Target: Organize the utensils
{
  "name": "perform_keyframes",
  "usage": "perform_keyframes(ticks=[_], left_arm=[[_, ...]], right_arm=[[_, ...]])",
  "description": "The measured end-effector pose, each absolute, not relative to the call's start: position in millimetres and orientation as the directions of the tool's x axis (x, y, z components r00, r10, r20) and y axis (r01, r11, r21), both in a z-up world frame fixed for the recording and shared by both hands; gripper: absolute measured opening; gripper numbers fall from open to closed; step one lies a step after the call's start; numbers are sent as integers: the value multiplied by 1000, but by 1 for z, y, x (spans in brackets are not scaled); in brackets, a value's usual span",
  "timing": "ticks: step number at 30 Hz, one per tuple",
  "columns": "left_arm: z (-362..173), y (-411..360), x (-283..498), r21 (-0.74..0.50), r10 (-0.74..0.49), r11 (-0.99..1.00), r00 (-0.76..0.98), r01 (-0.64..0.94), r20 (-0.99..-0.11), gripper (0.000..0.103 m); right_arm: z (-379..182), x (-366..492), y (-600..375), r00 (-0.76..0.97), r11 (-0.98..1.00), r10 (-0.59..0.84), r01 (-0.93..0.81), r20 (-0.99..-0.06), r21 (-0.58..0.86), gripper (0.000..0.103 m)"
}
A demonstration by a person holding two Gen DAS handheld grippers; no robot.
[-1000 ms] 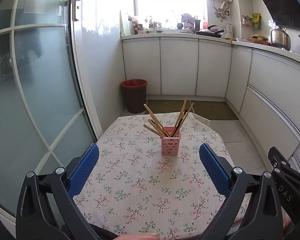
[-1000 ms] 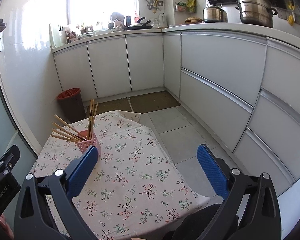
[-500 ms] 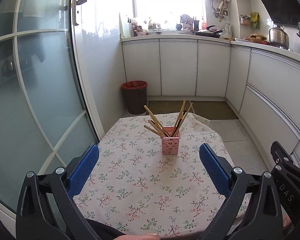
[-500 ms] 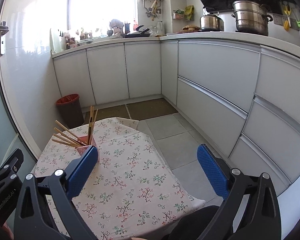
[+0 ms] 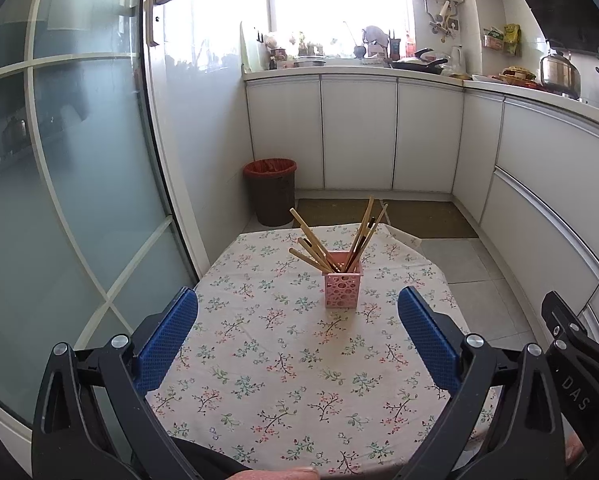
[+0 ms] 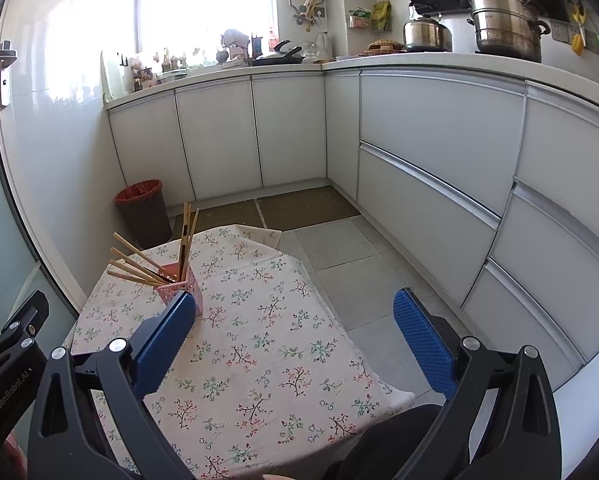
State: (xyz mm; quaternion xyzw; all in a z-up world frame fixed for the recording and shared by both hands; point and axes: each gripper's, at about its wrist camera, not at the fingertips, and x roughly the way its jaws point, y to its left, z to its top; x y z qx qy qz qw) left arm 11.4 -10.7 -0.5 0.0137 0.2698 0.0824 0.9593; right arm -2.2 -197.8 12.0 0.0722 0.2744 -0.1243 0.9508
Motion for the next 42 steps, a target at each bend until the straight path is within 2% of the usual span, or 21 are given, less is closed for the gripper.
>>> perform_keyframes(ticks=[42], left_arm=[[-2, -6, 15, 70, 173, 984, 829, -161, -531, 96]], right_arm=[[8, -1, -196, 816, 962, -181, 263, -549, 73, 96]])
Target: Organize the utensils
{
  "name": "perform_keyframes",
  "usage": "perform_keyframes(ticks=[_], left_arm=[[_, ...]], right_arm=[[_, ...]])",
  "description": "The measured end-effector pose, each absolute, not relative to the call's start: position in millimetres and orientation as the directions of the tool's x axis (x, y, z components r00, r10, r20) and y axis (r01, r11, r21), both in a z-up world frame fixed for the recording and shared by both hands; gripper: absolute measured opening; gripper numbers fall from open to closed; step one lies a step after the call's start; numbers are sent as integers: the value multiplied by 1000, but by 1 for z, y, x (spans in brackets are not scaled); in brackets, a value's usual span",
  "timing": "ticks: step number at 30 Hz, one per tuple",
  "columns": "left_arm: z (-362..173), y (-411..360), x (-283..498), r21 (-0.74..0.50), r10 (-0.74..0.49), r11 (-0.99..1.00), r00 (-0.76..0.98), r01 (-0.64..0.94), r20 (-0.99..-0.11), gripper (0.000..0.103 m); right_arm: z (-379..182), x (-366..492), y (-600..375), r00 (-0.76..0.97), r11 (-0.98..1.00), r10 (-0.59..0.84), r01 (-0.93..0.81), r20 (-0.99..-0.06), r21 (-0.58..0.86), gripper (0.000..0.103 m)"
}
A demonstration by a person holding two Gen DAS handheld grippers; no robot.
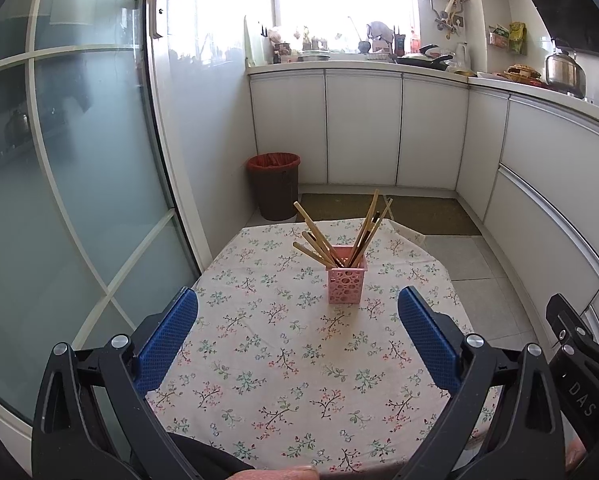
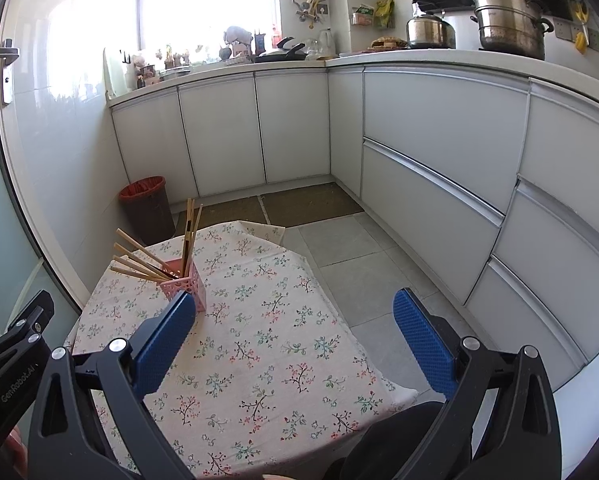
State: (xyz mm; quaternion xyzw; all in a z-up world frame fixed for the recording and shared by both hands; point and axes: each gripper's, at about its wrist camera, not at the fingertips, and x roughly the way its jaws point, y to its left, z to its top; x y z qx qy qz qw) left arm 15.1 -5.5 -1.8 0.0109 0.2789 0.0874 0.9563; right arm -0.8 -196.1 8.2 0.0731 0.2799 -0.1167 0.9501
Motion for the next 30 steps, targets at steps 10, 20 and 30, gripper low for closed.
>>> perform_keyframes(ticks=[10, 20, 30], left_arm=[[-3, -7, 16, 72, 180, 983, 828, -167, -532, 96], [-5, -15, 16, 100, 187, 982, 828, -158, -529, 96], [-3, -19, 13, 101, 173, 985, 845, -141, -507, 90]], right_arm=[[8, 0, -198, 815, 963, -175, 258, -553, 75, 96], [7, 0, -199, 812, 964, -169, 253, -559, 76, 96], [6, 0, -201, 810, 964, -164, 253, -563, 84, 96]])
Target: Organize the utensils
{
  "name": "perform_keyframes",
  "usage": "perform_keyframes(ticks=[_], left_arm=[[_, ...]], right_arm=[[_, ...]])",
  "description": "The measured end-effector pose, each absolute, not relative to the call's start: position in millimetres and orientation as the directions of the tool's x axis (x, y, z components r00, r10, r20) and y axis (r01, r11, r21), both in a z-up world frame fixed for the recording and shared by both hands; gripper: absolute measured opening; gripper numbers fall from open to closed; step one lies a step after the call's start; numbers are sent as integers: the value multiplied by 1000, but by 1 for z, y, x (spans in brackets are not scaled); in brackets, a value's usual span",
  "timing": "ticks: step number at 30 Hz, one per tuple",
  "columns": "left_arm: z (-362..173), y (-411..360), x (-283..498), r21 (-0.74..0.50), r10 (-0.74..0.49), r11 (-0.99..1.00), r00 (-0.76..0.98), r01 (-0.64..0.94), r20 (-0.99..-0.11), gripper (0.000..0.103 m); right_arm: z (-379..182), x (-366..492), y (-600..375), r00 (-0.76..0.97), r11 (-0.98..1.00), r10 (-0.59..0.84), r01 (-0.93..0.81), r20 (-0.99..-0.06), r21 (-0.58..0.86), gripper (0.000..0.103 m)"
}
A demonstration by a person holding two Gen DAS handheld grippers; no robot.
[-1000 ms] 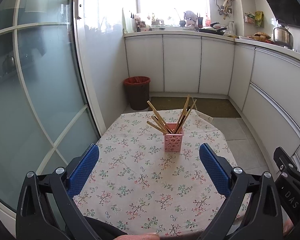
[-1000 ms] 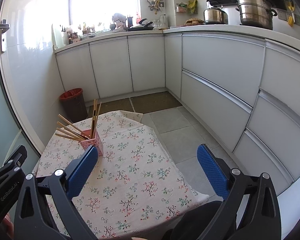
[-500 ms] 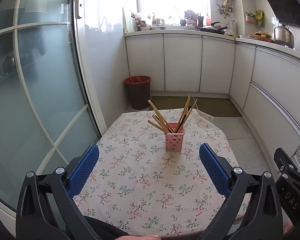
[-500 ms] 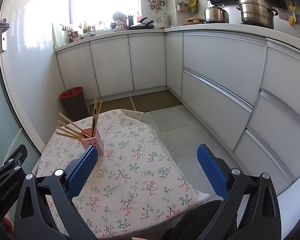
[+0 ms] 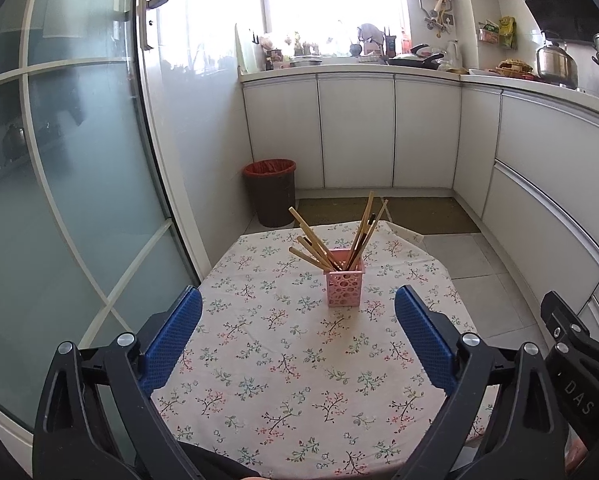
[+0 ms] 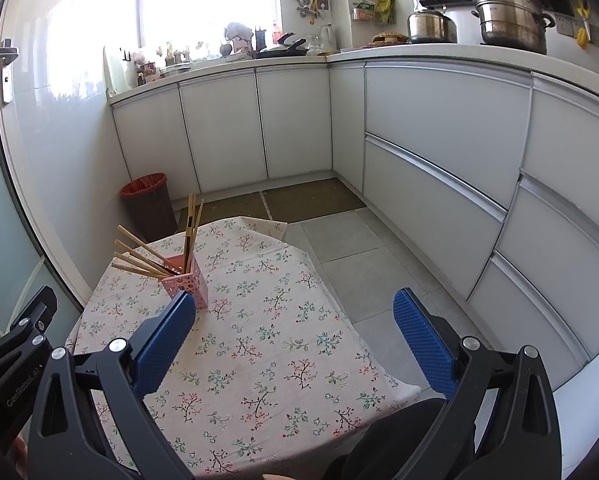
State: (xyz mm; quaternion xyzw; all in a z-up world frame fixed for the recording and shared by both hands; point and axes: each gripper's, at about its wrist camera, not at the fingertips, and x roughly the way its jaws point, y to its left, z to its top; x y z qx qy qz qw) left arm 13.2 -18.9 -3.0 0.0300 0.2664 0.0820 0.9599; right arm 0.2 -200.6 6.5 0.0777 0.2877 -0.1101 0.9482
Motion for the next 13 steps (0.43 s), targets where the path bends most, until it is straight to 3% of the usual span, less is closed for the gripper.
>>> perform_keyframes(ticks=[5, 8, 13], left_arm=[[-3, -19, 14, 92, 159, 987, 848, -131, -506, 88], [-3, -17, 16, 91, 167, 986, 838, -140, -520, 96], [-3, -17, 16, 84, 167, 986, 834, -145, -526, 96]], right_arm=[[7, 0, -201, 811, 963, -166, 257, -561, 87, 96], [7, 0, -202, 811, 962, -165, 257, -561, 88, 96], [7, 0, -203, 812, 962, -162, 257, -561, 94, 96]])
